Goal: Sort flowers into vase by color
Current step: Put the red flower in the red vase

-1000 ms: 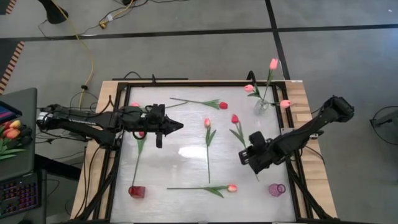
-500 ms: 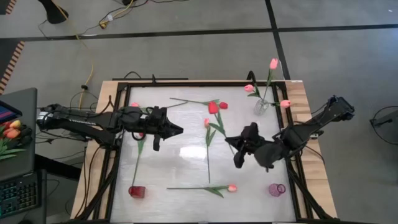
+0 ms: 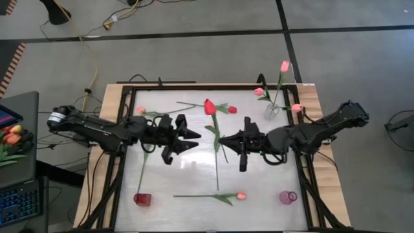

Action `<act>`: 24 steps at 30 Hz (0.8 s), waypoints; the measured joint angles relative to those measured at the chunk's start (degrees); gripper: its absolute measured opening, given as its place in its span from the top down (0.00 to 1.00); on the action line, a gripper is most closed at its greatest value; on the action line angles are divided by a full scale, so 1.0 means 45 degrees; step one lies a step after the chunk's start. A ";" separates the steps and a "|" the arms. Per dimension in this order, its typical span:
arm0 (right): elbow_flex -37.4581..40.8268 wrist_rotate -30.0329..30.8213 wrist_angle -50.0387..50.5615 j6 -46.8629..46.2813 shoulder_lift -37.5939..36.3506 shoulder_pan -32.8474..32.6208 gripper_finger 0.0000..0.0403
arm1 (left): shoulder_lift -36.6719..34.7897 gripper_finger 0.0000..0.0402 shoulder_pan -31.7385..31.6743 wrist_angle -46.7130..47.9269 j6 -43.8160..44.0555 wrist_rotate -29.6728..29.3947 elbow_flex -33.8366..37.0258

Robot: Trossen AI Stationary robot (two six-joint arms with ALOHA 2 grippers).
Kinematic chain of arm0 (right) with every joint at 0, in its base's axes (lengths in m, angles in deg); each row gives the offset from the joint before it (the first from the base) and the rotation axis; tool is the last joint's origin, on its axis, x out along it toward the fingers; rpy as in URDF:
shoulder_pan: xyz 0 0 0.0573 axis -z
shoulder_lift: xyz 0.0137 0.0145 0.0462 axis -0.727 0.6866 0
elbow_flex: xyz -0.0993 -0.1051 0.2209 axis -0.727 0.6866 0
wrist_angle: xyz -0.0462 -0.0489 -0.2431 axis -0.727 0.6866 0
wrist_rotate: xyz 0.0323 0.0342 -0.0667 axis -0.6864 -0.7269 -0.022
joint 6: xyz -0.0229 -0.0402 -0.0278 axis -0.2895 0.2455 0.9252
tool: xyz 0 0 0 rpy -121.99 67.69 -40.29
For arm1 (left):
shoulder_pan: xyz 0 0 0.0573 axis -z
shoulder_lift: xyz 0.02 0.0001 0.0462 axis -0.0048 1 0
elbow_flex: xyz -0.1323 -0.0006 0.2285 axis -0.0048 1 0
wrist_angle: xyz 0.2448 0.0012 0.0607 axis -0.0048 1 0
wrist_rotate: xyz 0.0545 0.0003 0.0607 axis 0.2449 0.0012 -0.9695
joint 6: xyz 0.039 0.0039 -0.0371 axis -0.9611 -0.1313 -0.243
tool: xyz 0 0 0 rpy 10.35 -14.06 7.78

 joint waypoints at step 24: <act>0.0005 -0.1117 -0.0369 0.0371 0.0565 0.0823 0.95 | 0.2164 0.43 -0.0434 0.0388 -0.0345 0.0219 -0.2087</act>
